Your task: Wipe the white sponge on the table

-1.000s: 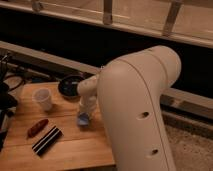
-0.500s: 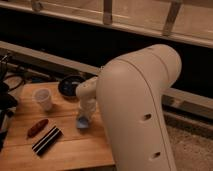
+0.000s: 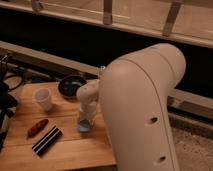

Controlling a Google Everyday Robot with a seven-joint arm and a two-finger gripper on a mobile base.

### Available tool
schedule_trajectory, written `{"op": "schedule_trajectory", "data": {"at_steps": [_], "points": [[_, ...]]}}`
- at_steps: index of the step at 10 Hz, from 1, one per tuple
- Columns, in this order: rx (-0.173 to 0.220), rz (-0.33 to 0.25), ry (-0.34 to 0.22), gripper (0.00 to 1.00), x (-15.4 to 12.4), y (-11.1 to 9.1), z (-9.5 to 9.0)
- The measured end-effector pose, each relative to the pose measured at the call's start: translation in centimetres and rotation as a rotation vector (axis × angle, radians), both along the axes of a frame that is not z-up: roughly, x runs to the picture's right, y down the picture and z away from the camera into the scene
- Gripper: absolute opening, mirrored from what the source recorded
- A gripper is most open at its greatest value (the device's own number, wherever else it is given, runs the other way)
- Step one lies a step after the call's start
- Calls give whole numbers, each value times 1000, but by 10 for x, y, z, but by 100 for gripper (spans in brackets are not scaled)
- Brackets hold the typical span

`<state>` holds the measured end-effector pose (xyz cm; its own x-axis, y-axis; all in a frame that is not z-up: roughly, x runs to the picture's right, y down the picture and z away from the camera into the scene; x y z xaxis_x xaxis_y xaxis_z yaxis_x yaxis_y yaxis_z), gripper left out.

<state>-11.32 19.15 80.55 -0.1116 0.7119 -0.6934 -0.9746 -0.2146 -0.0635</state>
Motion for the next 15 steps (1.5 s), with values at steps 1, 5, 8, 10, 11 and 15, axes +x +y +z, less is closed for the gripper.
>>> {"op": "schedule_trajectory", "data": {"at_steps": [1,5,8,10,11,15], "points": [[-3,-2,2,5,-2,3,-3],[-11,7,17,5,4,17,-13],[-18,30,34,5,12,24,-17],[-19,47,43,5,16,23,-15],[-18,58,46,5,18,19,-10],[-16,37,42,5,6,7,2]]}}
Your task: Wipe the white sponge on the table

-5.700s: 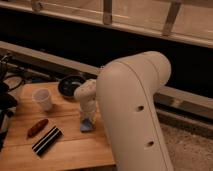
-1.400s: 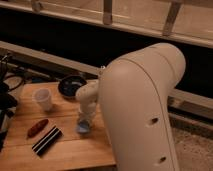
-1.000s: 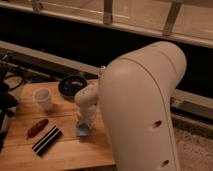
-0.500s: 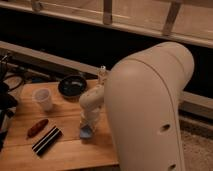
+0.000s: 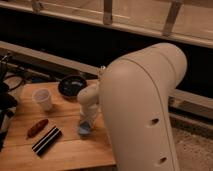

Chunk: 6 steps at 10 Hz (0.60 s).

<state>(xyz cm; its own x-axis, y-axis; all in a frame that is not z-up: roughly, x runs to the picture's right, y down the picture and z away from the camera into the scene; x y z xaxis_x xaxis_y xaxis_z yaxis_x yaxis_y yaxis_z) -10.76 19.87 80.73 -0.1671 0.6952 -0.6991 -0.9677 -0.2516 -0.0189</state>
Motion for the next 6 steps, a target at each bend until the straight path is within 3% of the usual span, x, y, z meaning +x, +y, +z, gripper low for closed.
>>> {"op": "schedule_trajectory", "data": {"at_steps": [3,6], "points": [[-7,-1,7,5,5,-2,3],[-16,1,21,5,20,8,-2]]}}
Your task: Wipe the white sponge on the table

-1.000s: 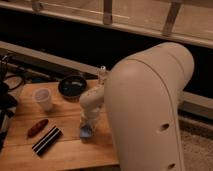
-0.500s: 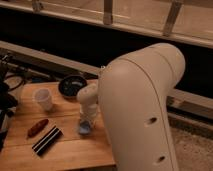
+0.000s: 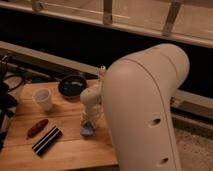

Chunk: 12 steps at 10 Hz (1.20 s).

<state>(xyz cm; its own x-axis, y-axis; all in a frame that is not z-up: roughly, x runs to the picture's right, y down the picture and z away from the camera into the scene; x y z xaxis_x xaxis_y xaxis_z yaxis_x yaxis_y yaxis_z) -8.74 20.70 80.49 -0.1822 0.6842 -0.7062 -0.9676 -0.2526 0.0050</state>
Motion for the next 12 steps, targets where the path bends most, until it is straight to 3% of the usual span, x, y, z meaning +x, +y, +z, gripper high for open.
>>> {"op": "schedule_trajectory", "data": {"at_steps": [7,12], "points": [[-8,-7,3,5,-7,-7,7],[-18,-2,21,5,6,-6,10]]}}
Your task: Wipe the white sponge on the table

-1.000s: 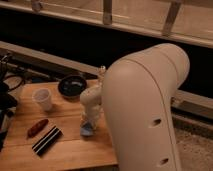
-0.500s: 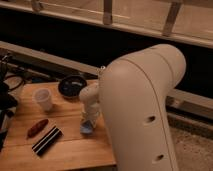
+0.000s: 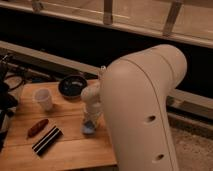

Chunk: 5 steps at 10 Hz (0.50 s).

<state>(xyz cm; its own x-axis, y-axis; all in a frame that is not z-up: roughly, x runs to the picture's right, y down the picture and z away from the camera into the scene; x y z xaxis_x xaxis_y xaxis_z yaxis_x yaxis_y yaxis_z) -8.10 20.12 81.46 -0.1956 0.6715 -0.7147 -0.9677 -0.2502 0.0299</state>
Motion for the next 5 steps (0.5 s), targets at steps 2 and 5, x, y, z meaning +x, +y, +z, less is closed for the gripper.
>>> {"op": "schedule_trajectory", "data": {"at_steps": [2,5], "points": [[-1,-8,-2,5,-5,-3,2],[-4,-21,-1,5,-6,-8,6]]}}
